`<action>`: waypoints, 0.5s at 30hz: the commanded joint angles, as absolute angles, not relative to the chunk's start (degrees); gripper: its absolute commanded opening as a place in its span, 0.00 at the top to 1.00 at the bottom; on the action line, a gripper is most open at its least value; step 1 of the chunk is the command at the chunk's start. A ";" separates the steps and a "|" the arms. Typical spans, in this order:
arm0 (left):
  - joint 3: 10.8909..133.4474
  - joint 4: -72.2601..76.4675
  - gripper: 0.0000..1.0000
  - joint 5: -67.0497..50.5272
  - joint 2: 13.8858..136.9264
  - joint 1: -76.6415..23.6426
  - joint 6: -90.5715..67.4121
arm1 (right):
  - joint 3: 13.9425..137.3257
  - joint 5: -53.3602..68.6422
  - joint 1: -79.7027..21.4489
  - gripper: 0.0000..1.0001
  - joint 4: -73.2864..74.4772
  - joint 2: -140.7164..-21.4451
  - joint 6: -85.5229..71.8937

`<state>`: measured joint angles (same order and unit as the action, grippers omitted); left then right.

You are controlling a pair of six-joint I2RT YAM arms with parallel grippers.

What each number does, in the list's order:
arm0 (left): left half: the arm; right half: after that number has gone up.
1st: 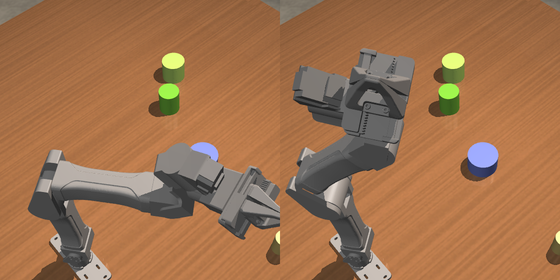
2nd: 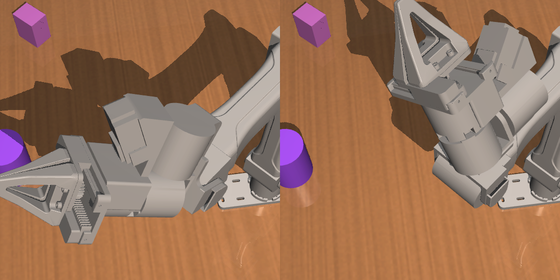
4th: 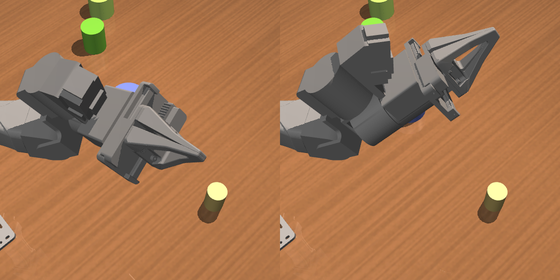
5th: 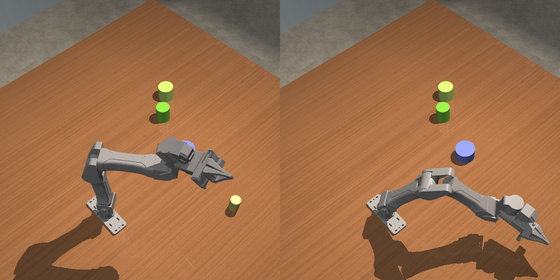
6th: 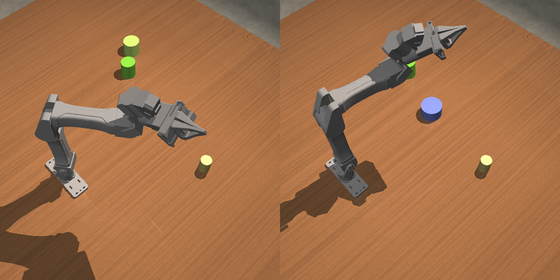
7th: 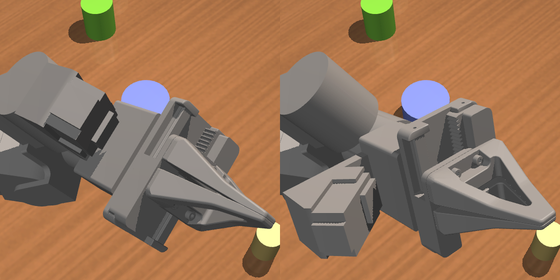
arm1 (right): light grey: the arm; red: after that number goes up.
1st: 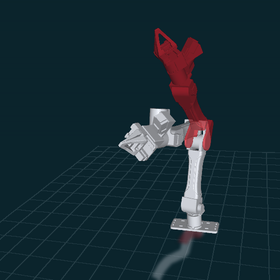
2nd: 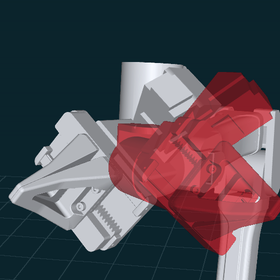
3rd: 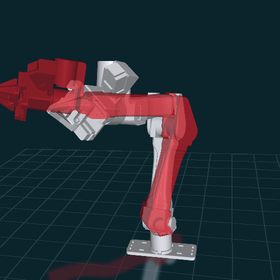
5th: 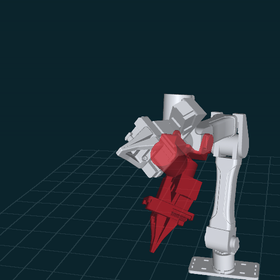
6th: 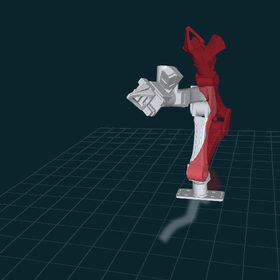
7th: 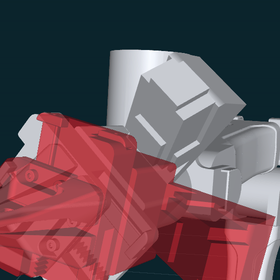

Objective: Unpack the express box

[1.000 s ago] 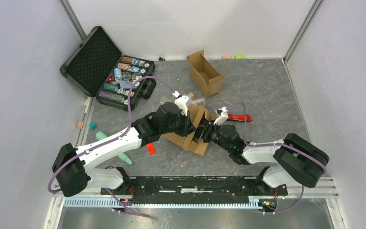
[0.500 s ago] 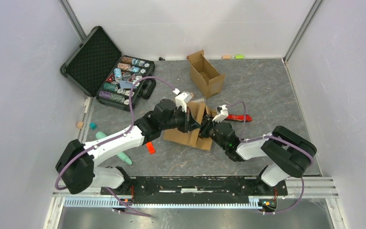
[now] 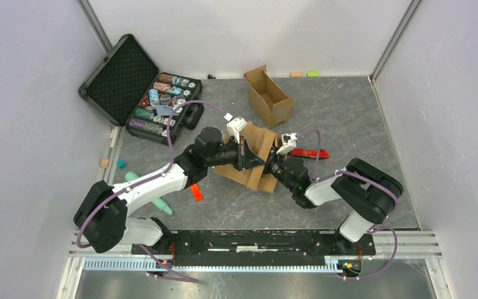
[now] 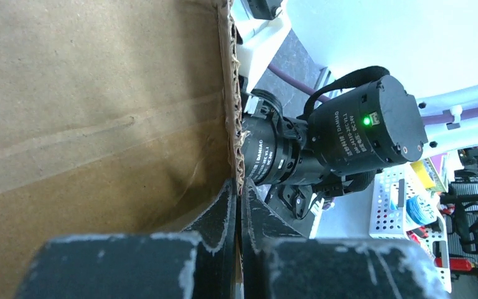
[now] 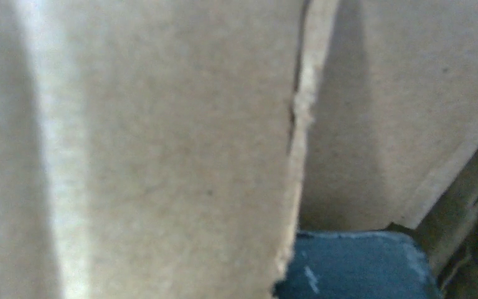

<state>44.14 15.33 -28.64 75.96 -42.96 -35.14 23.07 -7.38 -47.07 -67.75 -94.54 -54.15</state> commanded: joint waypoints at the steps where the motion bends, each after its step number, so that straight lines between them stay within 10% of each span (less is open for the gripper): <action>1: 47.14 9.27 0.98 -24.60 71.07 -43.33 -31.26 | 22.63 -6.01 -46.41 1.00 -67.77 -91.49 -51.90; 7: 50.57 -12.18 0.98 2.69 68.46 -43.22 -27.84 | 20.83 -8.38 -46.31 1.00 -59.58 -80.69 -48.79; 15: 49.87 -11.96 0.98 4.69 69.56 -43.24 -30.60 | 20.59 -10.78 -46.41 1.00 -48.42 -70.47 -45.18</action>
